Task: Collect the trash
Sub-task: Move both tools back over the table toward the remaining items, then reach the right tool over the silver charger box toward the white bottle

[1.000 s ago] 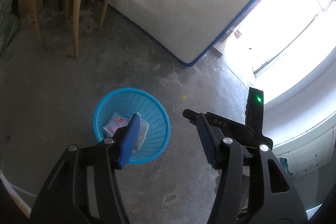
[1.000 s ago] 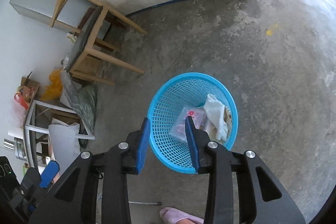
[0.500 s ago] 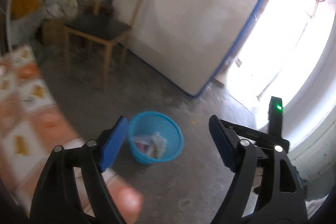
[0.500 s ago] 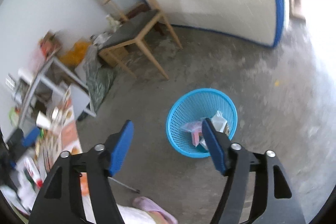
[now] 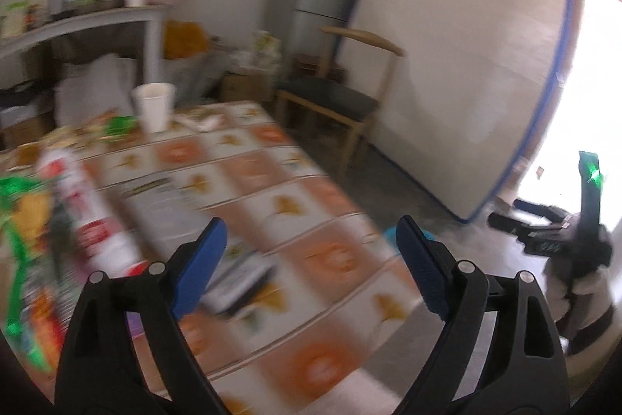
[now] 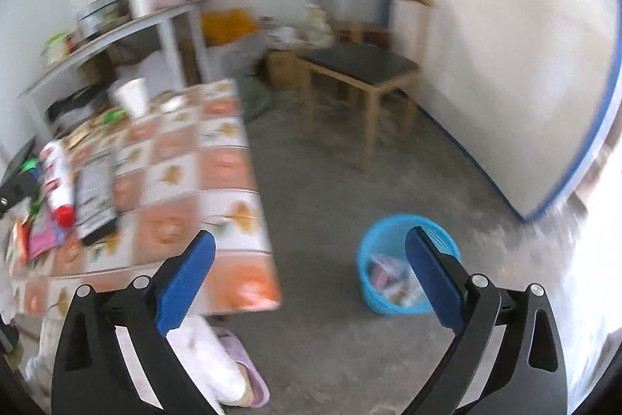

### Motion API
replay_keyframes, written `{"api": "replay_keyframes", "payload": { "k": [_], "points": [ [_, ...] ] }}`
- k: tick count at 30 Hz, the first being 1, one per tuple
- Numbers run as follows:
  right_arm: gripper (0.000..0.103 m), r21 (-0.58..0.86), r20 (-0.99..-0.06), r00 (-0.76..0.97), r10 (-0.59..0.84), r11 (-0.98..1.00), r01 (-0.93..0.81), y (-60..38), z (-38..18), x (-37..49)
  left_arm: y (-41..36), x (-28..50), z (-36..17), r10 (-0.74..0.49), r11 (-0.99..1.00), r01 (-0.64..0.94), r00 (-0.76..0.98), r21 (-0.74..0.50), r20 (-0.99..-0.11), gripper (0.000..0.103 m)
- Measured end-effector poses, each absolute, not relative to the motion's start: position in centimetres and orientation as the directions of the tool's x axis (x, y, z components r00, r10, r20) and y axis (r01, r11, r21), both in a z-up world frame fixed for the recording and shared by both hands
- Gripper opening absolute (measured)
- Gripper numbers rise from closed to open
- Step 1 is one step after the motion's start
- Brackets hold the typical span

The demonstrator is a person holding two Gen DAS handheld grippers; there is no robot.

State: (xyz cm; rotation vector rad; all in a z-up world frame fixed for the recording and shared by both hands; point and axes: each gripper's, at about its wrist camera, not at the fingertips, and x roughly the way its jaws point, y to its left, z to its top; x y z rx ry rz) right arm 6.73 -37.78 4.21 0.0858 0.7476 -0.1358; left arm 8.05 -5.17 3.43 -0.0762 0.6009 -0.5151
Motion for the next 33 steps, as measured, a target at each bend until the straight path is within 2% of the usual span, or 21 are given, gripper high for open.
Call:
{"api": "replay_keyframes", "payload": {
  "k": [5, 11, 14, 16, 20, 33],
  "points": [
    [0.096, 0.008, -0.635, 0.773, 0.022, 1.0, -0.021, -30.0, 5.6, 9.4, -0.2, 5.2, 1.7, -0.366, 0.929, 0.336, 0.757, -0.157, -0.541, 0.086],
    [0.096, 0.112, -0.677, 0.702, 0.221, 0.974, -0.198, -22.1, 5.0, 13.2, 3.9, 3.9, -0.3, -0.236, 0.972, 0.206, 0.807, -0.116, -0.541, 0.086],
    [0.096, 0.112, -0.701, 0.666, 0.254, 0.962, -0.249, -19.3, 4.2, 15.0, 6.4, 4.0, -0.3, -0.135, 0.991, 0.119, 0.842, -0.063, -0.522, 0.086],
    [0.096, 0.1, -0.715, 0.647, 0.265, 0.955, -0.279, -17.3, 3.9, 16.4, 7.5, 5.2, -0.7, -0.055, 0.998, 0.06, 0.844, -0.008, -0.533, 0.086],
    [0.096, 0.107, -0.745, 0.604, 0.283, 0.944, -0.311, -14.7, 2.9, 19.5, 8.9, 8.0, -1.5, 0.022, 0.998, 0.015, 0.821, 0.06, -0.57, 0.086],
    [0.096, 0.15, -0.799, 0.512, 0.314, 0.93, -0.337, -11.8, 0.3, 24.1, 18.4, 14.4, -3.9, 0.099, 0.97, -0.219, 0.754, -0.107, -0.649, 0.086]
  ]
}}
